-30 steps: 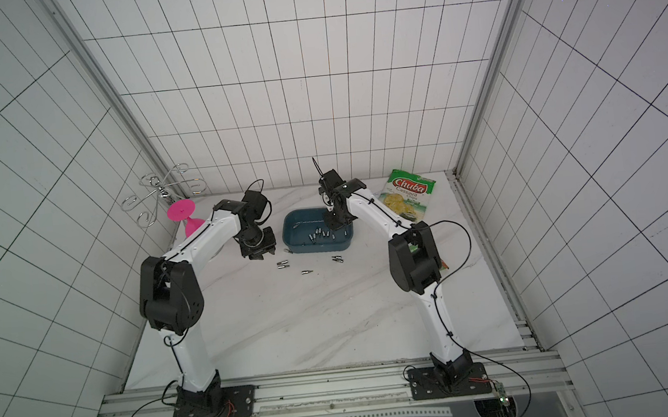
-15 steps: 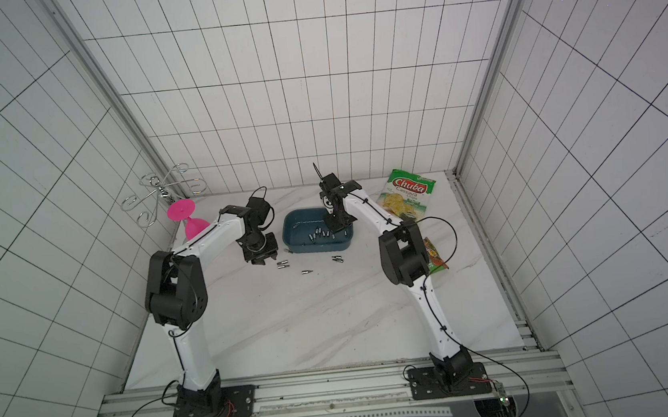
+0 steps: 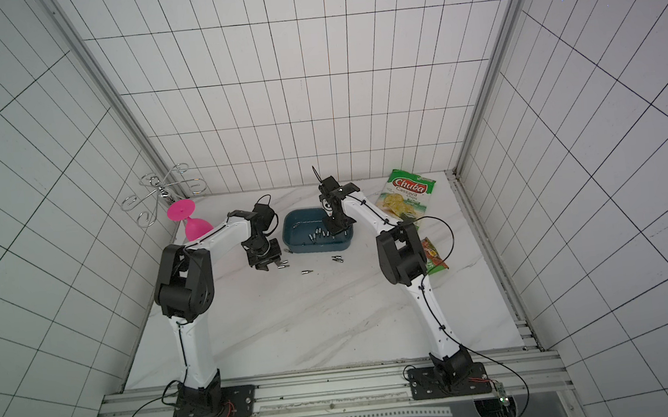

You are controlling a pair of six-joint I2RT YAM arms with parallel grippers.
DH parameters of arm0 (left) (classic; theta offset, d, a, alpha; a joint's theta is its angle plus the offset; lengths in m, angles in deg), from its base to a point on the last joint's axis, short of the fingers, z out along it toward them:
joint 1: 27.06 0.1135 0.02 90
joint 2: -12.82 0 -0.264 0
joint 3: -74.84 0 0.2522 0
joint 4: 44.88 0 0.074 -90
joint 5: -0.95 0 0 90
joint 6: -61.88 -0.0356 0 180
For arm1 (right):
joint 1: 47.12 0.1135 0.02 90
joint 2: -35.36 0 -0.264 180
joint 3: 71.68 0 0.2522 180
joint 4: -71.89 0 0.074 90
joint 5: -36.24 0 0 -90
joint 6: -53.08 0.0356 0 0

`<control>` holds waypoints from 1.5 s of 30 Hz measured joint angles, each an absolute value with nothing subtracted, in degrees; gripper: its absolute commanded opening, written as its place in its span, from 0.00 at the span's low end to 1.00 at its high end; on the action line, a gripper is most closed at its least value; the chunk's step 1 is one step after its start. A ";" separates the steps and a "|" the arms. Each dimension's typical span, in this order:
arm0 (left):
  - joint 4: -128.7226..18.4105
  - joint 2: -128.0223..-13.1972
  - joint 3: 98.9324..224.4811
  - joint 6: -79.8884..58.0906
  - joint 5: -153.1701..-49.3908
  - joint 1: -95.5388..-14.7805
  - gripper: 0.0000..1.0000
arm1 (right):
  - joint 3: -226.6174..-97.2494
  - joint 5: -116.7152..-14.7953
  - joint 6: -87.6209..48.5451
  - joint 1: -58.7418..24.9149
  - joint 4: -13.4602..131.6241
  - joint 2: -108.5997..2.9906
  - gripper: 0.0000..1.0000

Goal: Put the bit on the desktop into the storage box
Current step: Place the screwdriver bit in the storage box, then pick up the screwdriver bit from the center of the board.

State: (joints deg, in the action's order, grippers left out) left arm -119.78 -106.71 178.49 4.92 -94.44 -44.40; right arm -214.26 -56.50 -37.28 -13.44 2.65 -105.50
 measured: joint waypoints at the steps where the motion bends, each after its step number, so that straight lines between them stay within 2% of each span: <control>1: -119.70 -106.81 178.49 4.92 -94.66 -44.45 0.41 | -214.26 -56.50 -37.28 -13.44 2.65 -105.54 0.08; 5: -119.35 -106.95 178.53 4.92 -94.88 -44.73 0.41 | -214.26 -56.50 -37.22 -13.49 2.65 -105.58 0.13; 12: -119.19 -108.06 178.58 4.92 -94.88 -45.02 0.41 | -214.26 -56.48 -37.11 -13.77 2.71 -105.58 0.29; 16: -119.21 -108.13 178.66 5.03 -94.90 -45.30 0.41 | -214.26 -56.48 -36.89 -13.77 2.80 -105.58 0.45; 18: -119.21 -108.13 178.66 5.09 -94.90 -45.58 0.41 | -214.26 -56.48 -36.78 -13.77 2.80 -105.58 0.48; 27: -119.00 -107.16 177.94 5.57 -94.85 -46.52 0.42 | -213.38 -56.50 -36.28 -13.77 3.54 -104.89 0.51; 35: -117.77 -100.54 174.82 5.92 -94.85 -47.62 0.46 | -209.56 -56.43 -35.93 -13.77 3.57 -98.42 0.51; 45: -117.16 -101.15 175.04 5.81 -94.90 -48.23 0.52 | -206.24 -55.63 -35.77 -13.77 3.83 -92.27 0.51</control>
